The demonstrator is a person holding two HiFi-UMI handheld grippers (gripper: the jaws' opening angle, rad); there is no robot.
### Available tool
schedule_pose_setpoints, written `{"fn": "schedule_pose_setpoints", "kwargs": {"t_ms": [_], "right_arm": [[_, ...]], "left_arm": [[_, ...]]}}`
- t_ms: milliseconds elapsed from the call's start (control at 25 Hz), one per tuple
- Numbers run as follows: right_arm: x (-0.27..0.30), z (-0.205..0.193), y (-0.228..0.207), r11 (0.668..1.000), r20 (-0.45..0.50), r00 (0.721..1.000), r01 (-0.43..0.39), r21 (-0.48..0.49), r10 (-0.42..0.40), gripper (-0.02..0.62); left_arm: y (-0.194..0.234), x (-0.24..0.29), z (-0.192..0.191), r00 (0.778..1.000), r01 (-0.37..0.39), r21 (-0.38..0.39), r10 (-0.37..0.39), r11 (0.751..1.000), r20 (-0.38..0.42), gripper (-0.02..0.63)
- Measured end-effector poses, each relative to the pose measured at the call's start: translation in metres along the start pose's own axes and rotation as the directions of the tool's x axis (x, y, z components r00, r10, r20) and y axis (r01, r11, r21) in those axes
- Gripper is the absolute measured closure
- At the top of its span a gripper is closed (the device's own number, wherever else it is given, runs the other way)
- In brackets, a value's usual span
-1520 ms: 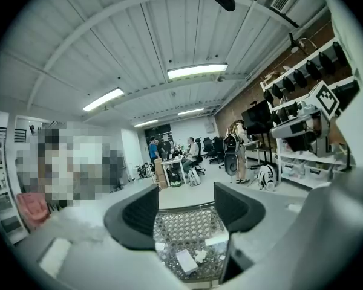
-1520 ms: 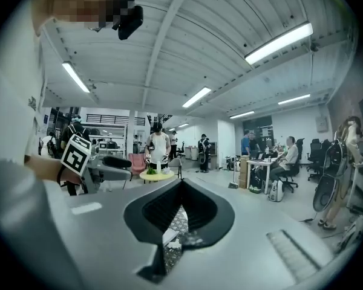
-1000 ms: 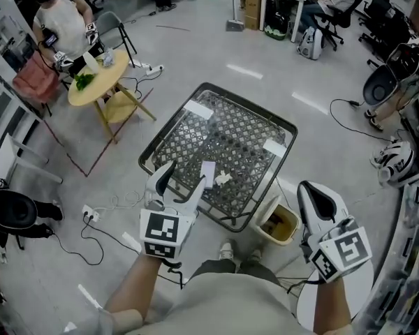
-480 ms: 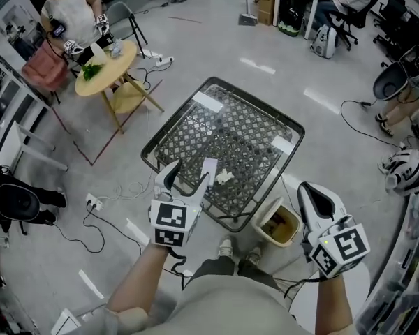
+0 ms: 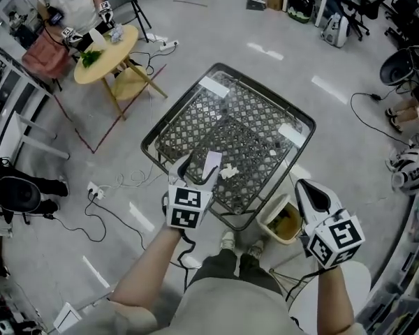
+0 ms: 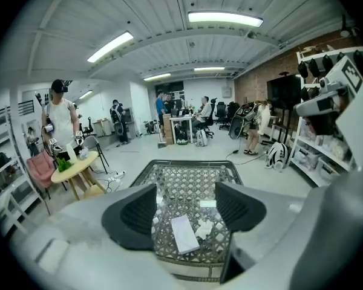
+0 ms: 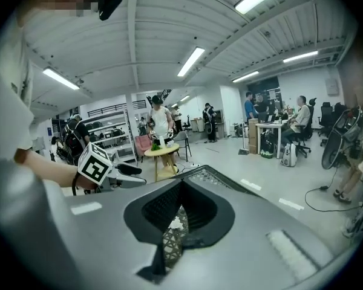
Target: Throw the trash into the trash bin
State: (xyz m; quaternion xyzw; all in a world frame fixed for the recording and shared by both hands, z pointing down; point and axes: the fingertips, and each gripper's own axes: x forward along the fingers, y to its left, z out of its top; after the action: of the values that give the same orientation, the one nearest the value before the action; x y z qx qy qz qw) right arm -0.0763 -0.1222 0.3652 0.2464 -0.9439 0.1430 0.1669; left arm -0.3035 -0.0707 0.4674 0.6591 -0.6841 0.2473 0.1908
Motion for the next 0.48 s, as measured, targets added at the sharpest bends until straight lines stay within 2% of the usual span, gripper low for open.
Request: {"fn": "schedule_pose_setpoints", "kwargs": {"t_ms": [240,480], "right_arm": [[0.032,-0.034,-0.004,0.999,-0.072,0.997,-0.025,0.026,0.027,0.592],[0.053,-0.069,-0.004,0.998,-0.139,0.99,-0.028,0.057,0.036,0.592]], "left_arm": [[0.002,0.048,-0.051,0.994,0.008,-0.049,-0.013,0.999,-0.105,0.277],[-0.002,0.081,-0.109,0.974,0.03,-0.095,-0.05,0.995,-0.219,0.255]]}}
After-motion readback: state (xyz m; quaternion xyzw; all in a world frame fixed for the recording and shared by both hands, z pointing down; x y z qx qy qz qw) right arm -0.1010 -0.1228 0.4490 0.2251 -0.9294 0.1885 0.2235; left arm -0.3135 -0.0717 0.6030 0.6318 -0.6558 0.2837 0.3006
